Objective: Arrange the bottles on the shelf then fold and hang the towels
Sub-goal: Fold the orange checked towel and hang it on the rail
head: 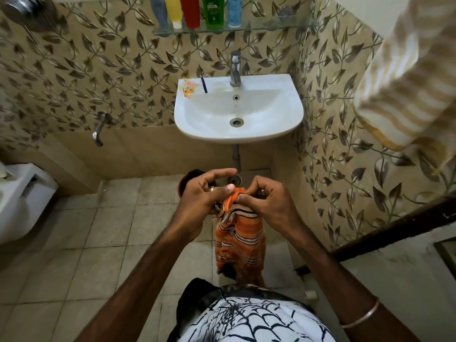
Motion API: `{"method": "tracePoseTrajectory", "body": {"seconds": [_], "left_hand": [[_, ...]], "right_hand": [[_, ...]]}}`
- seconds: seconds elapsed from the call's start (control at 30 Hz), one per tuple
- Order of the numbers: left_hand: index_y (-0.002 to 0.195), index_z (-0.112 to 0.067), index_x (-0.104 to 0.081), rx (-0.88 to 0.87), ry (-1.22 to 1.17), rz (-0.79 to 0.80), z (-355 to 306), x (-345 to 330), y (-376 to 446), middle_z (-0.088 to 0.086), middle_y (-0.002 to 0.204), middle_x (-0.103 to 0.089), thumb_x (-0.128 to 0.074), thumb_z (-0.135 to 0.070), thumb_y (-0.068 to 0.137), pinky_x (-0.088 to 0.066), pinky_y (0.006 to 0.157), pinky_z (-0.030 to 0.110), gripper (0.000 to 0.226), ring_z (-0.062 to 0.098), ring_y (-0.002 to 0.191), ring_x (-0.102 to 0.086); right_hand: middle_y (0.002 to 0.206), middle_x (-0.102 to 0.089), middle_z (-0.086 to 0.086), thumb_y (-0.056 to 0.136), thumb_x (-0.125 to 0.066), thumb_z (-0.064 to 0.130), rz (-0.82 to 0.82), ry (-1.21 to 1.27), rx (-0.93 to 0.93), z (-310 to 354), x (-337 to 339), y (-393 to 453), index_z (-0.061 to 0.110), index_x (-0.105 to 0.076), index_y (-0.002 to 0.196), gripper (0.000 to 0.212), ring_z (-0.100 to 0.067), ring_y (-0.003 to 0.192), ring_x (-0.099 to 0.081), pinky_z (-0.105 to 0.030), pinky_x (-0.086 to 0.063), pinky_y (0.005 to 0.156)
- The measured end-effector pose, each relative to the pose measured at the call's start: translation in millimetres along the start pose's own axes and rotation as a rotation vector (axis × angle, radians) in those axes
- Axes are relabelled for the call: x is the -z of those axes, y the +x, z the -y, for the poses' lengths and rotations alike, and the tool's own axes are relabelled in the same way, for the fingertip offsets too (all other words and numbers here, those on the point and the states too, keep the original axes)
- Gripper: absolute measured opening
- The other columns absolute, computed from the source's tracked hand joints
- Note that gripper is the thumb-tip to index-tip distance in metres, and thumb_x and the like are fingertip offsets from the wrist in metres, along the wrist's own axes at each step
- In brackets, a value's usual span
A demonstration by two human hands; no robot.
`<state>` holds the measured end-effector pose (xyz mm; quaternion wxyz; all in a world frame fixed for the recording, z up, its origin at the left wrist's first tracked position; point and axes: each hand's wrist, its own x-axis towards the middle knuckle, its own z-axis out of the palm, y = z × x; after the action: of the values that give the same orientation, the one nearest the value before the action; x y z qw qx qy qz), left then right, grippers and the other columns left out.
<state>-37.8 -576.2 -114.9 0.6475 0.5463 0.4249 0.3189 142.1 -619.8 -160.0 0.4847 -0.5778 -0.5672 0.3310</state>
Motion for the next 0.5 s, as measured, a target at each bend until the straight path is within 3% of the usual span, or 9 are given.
{"method": "tracePoseTrajectory", "body": {"seconds": [0.1,0.2,0.33,0.43,0.5], "left_hand": [[0.122,-0.022,-0.069,0.009,0.0,0.028,-1.5,2.4,-1.6,0.016,0.104,-0.074,-0.058,-0.016,0.098,-0.056,0.065,0.034,0.027,0.024,0.084,-0.069],[0.123,-0.022,-0.067,-0.021,0.072,0.072,-3.0,2.6,-5.2,0.005,0.105,-0.075,-0.062,-0.026,0.095,-0.056,0.066,0.028,0.03,0.017,0.087,-0.073],[0.129,-0.018,-0.064,-0.118,0.198,0.119,-1.6,1.9,-6.7,-0.002,0.115,-0.07,-0.084,-0.007,0.072,-0.057,0.067,0.022,0.061,0.016,0.094,-0.073],[0.128,-0.016,-0.064,-0.183,0.248,0.119,-1.6,2.3,-3.6,0.0,0.111,-0.072,-0.085,0.001,0.068,-0.06,0.074,0.029,0.066,0.017,0.096,-0.073],[0.126,-0.015,-0.065,-0.208,0.259,0.137,-3.5,4.0,-1.9,0.0,0.109,-0.074,-0.083,0.006,0.069,-0.06,0.077,0.029,0.063,0.017,0.096,-0.073]], "right_hand": [[0.073,-0.069,0.0,0.078,-0.084,0.035,-0.015,0.003,-0.012,2.5,-0.9,-1.1,0.022,-0.064,0.07,0.025,-0.016,0.066,-0.067,-0.042,-0.058,0.059],[0.07,-0.069,-0.002,0.076,-0.083,0.042,-0.031,0.021,-0.022,3.4,-1.7,-1.6,0.019,-0.064,0.069,0.03,-0.022,0.065,-0.067,-0.047,-0.056,0.058],[0.068,-0.066,0.0,0.074,-0.082,0.042,-0.046,0.037,-0.039,7.1,-3.6,-3.6,0.026,-0.059,0.07,0.028,-0.017,0.06,-0.063,-0.045,-0.056,0.054],[0.058,-0.06,0.003,0.072,-0.084,0.042,-0.018,0.095,-0.095,8.5,-1.9,-2.8,0.027,-0.06,0.083,0.03,-0.011,0.049,-0.054,-0.032,-0.047,0.046],[0.057,-0.063,-0.002,0.073,-0.082,0.045,0.051,0.097,-0.111,8.1,1.1,-0.9,0.028,-0.066,0.09,0.03,-0.014,0.048,-0.056,-0.031,-0.047,0.048]]}}
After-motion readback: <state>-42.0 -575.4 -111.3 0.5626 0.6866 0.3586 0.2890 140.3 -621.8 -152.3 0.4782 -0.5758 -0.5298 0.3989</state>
